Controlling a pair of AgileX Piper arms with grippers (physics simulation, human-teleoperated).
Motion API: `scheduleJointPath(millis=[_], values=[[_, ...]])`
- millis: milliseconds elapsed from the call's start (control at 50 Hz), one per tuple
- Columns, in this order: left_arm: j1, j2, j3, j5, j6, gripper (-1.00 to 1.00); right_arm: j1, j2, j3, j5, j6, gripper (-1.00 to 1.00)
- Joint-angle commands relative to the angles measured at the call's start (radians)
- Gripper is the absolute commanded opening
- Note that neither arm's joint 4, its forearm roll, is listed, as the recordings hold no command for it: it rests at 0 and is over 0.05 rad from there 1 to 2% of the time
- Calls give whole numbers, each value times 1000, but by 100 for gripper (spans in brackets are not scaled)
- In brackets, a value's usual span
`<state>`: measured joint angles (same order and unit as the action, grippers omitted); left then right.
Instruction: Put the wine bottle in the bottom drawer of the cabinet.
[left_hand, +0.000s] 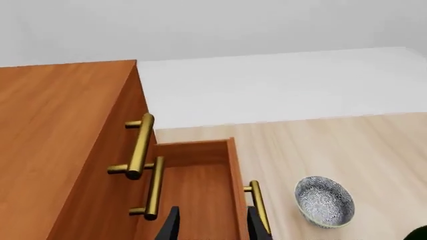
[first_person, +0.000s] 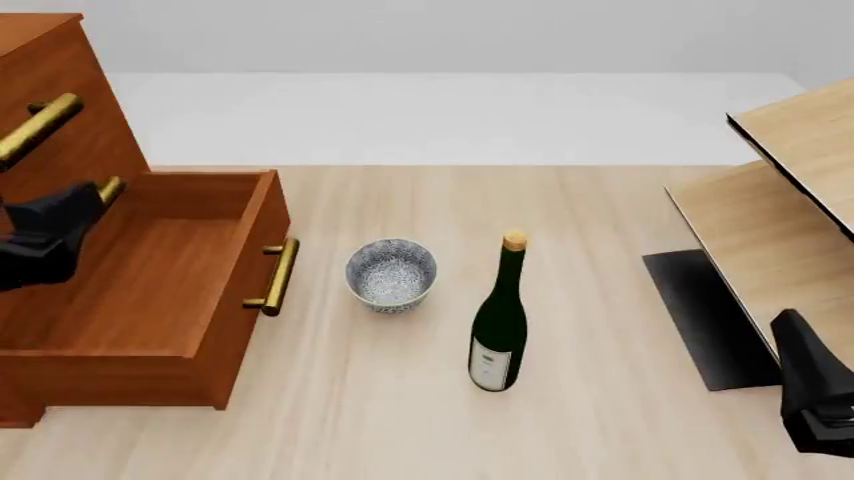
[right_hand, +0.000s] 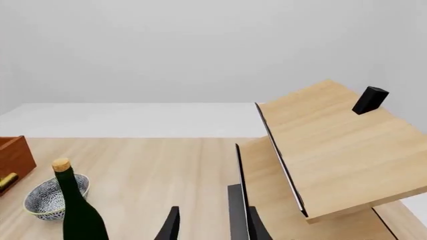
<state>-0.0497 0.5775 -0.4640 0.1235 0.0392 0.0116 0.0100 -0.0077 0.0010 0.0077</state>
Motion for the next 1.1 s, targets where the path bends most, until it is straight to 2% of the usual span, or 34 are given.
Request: scheduleJointPath(millis=[20,40,80,100,120,140,180,200,220,240,280,300,340,360,400,420,460,480,500,540,560,580,680,700,720,740,760,960,980,1000,1100], values=[[-23,179,-177,135,-34,100,2,2,1,-1,0,100],[-24,188,-188,145,8,100,2,-1,1,2,2,100],[-26,225,-209,169,-30,100,1,-3,1,4,3,100],[-55,227,-214,180,-8,100,2,-2,1,2,3,100],[-34,256,-228,193,-59,100,1,-2,1,2,5,100],[-38,255,-231,191,3,100,3,-2,1,3,4,100],[-57,290,-239,215,-49,100,4,-3,2,5,-6,100],[-71,282,-237,215,-28,100,4,-2,2,3,-4,100],[-39,293,-243,214,-66,100,3,2,1,-1,1,100],[-44,294,-238,209,-11,100,5,1,2,0,-4,100],[-60,314,-233,215,-58,100,5,2,2,-1,-3,100],[-64,303,-226,206,-33,100,6,4,2,-2,-6,100],[-64,328,-222,213,-53,100,6,3,2,-2,-14,100],[-64,329,-216,209,-22,100,7,-1,2,3,-12,100],[-79,347,-202,211,-33,100,5,0,2,2,-11,100],[-72,340,-197,199,12,100,4,3,2,-2,-6,100],[-81,358,-196,205,-34,100,8,1,2,0,-12,100],[-89,353,-188,199,-6,100,7,-2,2,3,-7,100],[-89,364,-184,199,-26,100,7,-1,2,2,-14,100],[-100,367,-175,195,-16,100,6,-2,2,3,-11,100],[-123,369,-171,200,-39,100,6,-3,1,5,-12,100],[-125,376,-164,196,-7,100,6,-2,2,4,-11,100],[-126,391,-151,181,-24,100,7,3,2,0,-12,100],[-118,388,-143,168,-6,100,6,5,3,-2,-11,100],[-134,400,-138,168,-42,100,6,11,3,-9,-12,100],[-131,397,-130,159,-12,100,5,12,3,-10,-10,100],[-137,396,-131,156,-33,100,6,9,3,-6,-12,100],[-151,426,-113,113,-33,100,4,5,3,-3,-11,100],[-153,435,-112,110,-51,100,4,0,3,3,-10,100],[-147,433,-108,98,-34,100,4,0,3,2,-10,100],[-159,459,-79,54,-58,100,4,0,3,3,-12,100]])
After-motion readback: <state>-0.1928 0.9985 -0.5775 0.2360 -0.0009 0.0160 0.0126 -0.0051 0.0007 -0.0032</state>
